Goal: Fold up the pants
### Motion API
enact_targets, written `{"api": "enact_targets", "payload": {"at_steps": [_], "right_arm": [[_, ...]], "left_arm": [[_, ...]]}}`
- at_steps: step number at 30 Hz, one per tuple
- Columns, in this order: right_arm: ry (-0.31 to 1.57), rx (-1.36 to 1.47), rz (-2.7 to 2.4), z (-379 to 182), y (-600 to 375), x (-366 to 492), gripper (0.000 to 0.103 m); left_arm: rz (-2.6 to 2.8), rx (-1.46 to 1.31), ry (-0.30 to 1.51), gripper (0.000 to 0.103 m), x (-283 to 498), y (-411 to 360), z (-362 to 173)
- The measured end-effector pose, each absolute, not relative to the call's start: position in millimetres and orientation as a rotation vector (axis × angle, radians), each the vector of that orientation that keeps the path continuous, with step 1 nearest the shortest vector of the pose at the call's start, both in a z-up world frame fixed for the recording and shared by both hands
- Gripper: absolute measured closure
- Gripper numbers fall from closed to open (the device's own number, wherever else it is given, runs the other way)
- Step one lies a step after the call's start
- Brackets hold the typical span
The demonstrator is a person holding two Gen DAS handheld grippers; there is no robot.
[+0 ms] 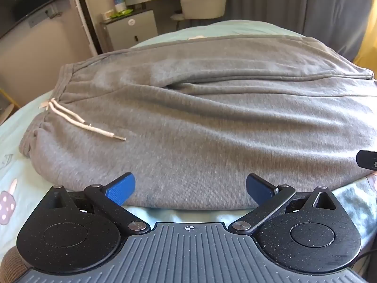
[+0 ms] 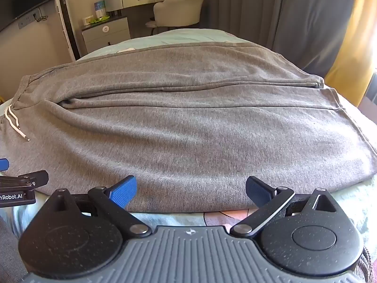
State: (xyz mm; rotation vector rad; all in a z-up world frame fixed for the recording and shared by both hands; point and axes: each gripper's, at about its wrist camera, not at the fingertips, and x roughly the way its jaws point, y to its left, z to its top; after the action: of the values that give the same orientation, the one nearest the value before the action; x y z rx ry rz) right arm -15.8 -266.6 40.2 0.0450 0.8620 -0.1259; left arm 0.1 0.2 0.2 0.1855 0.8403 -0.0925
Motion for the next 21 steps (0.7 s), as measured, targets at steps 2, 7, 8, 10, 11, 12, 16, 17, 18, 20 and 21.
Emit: {"api": "enact_targets", "payload": {"at_steps": [2, 7, 8, 10, 11, 12, 16, 17, 18, 20, 21], "right_arm": [[0.86, 0.045, -0.126, 40.0, -266.5, -15.8, 0.004], [0.859, 0.045, -0.126, 39.8, -266.3, -15.8, 0.004], [0.859, 0.045, -0.125, 39.8, -266.3, -15.8, 0.004], [0.86, 0.044, -0.125, 39.5, -265.9, -15.6, 0.004], [0.861, 0.044, -0.125, 39.4, -265.7, -15.7, 0.004], [0.861, 0.043, -0.125, 39.3, -265.4, -15.8, 0.004], [0.861, 0.042, -0.126, 39.1, -264.4, -16.0, 0.004], [0.861, 0.042, -0.125, 39.0, -265.0, -15.7, 0.004], [0.861, 0.042, -0.125, 39.0, -265.4, -15.5, 0.004], [0.862, 0.042, -0.126, 39.0, -265.2, -15.4, 0.004], [0.862, 0.042, -0.126, 39.0, -265.2, -15.4, 0.004]], "left_arm": [[-0.091, 0.189, 0.84, 0.0, 0.1, 0.2, 0.1], [-0.093, 0.183, 0.842, 0.0, 0.6, 0.8, -0.2], [-0.094, 0.181, 0.844, 0.0, 0.5, 2.1, 0.0], [-0.096, 0.179, 0.848, 0.0, 3.8, 2.7, -4.5], [-0.096, 0.178, 0.849, 0.0, 3.4, 1.8, -4.2], [-0.096, 0.178, 0.85, 0.0, 3.4, 1.3, -3.4], [-0.098, 0.178, 0.851, 0.0, 1.9, 1.8, -3.7], [-0.098, 0.177, 0.852, 0.0, 1.3, 1.6, -3.4], [-0.098, 0.177, 0.854, 0.0, 1.0, 1.8, -3.6], [-0.099, 0.177, 0.855, 0.0, 0.9, 1.8, -3.9], [-0.099, 0.177, 0.855, 0.0, 0.8, 1.7, -4.2]]}}
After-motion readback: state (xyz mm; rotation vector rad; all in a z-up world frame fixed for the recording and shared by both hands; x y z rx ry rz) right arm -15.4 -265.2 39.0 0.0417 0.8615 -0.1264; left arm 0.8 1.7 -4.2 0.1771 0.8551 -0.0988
